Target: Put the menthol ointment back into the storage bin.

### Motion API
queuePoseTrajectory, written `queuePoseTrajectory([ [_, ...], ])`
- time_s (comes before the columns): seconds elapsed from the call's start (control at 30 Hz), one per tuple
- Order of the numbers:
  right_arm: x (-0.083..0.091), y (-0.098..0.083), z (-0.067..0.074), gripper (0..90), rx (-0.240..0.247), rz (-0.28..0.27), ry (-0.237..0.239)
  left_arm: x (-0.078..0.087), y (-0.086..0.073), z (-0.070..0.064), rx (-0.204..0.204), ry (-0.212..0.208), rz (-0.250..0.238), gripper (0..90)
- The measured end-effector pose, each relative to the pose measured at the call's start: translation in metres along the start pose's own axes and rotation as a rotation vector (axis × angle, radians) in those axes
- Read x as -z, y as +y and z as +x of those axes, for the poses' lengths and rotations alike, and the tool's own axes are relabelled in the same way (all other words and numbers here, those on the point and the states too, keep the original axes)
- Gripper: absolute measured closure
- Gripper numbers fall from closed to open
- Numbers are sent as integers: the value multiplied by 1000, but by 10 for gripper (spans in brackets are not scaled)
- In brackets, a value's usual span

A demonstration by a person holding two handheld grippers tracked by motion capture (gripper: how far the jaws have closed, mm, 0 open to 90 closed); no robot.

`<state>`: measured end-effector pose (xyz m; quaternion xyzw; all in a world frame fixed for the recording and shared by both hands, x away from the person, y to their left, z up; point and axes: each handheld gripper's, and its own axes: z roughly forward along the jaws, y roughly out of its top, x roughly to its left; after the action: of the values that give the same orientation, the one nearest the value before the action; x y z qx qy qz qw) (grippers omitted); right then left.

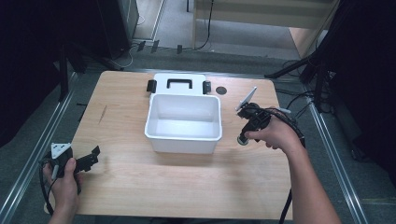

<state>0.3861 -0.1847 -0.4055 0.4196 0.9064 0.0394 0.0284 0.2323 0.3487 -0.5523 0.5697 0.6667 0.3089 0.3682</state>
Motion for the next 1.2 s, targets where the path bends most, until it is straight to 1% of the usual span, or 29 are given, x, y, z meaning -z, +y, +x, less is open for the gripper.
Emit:
queuePoseTrajectory([
  [0.13,5,5,1,515,10,3,0,0,0,0,-1,0,0,0],
  [0.17,10,9,2,514,15,5,0,0,0,0,1,1,0,0],
  [0.33,20,17,4,515,25,0,0,0,0,0,-1,0,-1,0],
  [0.37,20,17,4,515,25,0,0,0,0,0,0,0,-1,0],
  [0.4,25,20,4,515,32,-3,4,0,0,0,0,0,-1,0],
  [0.47,26,21,4,515,29,-1,5,0,0,0,-1,0,-1,0],
  [0.5,31,25,5,515,32,-6,9,0,0,0,0,-1,-1,0],
  [0.87,44,40,9,515,47,-10,19,0,0,0,0,-3,2,0],
  [1.03,53,47,13,515,60,-9,14,0,0,0,1,-3,3,0],
  [1.2,62,57,22,515,78,-14,8,0,0,0,0,-4,7,0],
])
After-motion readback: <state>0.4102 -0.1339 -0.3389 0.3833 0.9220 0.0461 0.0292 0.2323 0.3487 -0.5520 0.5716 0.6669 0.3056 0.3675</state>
